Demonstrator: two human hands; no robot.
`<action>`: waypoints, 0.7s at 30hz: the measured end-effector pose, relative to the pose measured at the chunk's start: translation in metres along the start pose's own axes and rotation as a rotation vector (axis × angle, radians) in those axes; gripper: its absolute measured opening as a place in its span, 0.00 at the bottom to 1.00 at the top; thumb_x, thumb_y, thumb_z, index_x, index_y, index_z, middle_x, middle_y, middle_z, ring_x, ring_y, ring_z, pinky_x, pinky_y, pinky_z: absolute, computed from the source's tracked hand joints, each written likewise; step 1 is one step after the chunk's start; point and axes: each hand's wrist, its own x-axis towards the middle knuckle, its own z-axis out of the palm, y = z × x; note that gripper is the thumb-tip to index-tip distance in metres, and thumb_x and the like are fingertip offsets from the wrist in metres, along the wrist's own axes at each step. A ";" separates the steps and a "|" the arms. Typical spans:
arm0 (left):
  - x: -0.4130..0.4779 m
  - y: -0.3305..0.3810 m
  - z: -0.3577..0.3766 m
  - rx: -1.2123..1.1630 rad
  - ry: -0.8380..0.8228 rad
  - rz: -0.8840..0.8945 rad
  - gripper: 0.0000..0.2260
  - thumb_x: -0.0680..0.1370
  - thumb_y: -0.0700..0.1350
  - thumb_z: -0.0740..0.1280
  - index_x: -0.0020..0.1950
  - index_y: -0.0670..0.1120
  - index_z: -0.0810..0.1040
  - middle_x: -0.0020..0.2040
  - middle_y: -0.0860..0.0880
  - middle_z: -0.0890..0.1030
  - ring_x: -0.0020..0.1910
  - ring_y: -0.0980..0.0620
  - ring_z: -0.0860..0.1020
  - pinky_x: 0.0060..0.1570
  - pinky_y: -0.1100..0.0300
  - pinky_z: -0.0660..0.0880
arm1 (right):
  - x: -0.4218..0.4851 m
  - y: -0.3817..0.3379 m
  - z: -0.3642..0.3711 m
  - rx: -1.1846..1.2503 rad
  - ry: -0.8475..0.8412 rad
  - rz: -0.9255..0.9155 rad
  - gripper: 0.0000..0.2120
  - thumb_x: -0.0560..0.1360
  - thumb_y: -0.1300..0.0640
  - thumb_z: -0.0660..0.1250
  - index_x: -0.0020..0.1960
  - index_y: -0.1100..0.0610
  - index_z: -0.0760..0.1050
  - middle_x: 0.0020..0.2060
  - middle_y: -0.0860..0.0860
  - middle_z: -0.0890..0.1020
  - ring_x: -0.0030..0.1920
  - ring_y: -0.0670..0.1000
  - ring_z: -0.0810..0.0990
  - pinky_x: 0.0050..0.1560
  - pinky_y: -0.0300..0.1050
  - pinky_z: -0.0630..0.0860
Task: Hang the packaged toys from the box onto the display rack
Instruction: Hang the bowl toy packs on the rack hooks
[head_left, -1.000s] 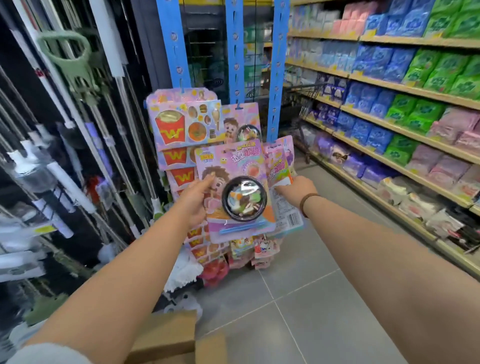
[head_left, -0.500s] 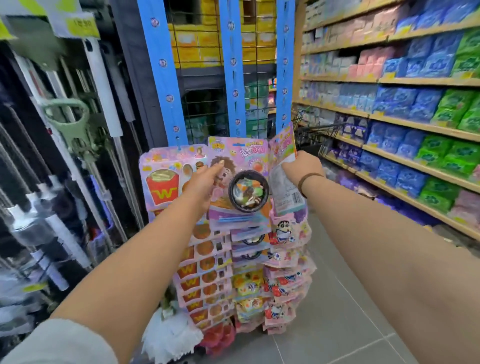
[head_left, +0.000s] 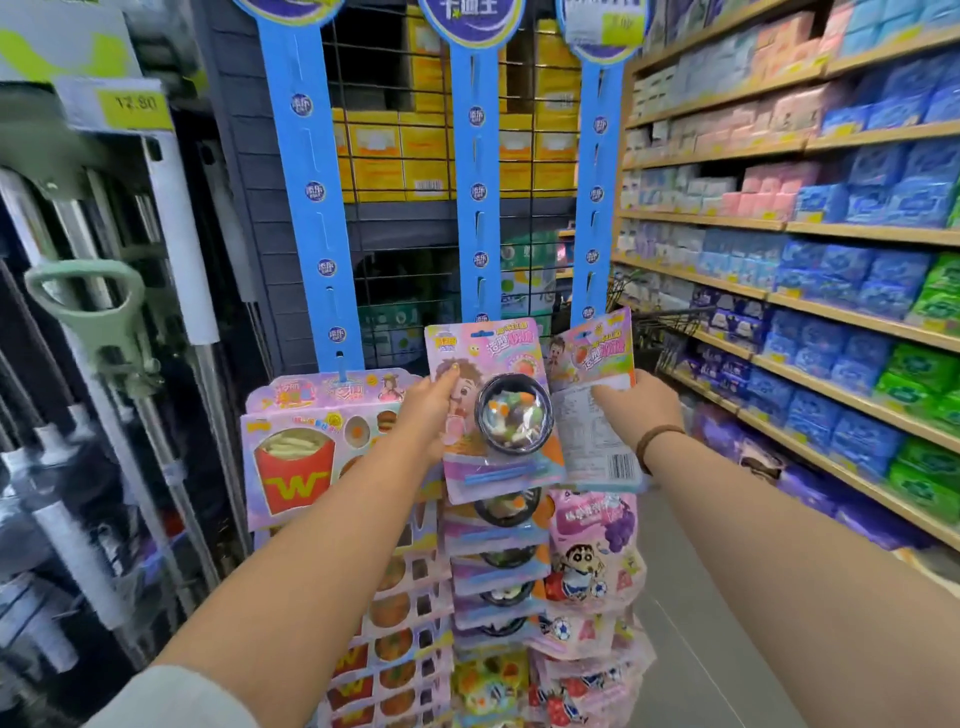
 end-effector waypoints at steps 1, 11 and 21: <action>0.003 -0.002 0.002 -0.025 0.013 -0.005 0.13 0.80 0.48 0.62 0.57 0.38 0.73 0.42 0.47 0.78 0.40 0.51 0.77 0.46 0.52 0.77 | 0.005 0.003 -0.002 0.011 -0.018 -0.007 0.10 0.74 0.54 0.63 0.52 0.56 0.76 0.45 0.54 0.80 0.44 0.56 0.77 0.40 0.44 0.72; 0.003 -0.007 0.015 0.159 0.082 0.023 0.22 0.81 0.51 0.59 0.72 0.43 0.64 0.71 0.44 0.67 0.68 0.44 0.68 0.60 0.50 0.65 | 0.016 0.018 -0.002 0.092 -0.080 -0.026 0.08 0.73 0.52 0.66 0.51 0.52 0.77 0.46 0.51 0.80 0.46 0.53 0.78 0.47 0.44 0.75; 0.014 -0.020 0.030 0.176 0.183 -0.027 0.28 0.81 0.53 0.57 0.77 0.44 0.52 0.76 0.43 0.60 0.71 0.42 0.65 0.57 0.51 0.66 | 0.015 0.019 0.003 0.073 -0.102 -0.056 0.10 0.73 0.52 0.65 0.53 0.52 0.77 0.45 0.50 0.81 0.43 0.52 0.78 0.45 0.46 0.76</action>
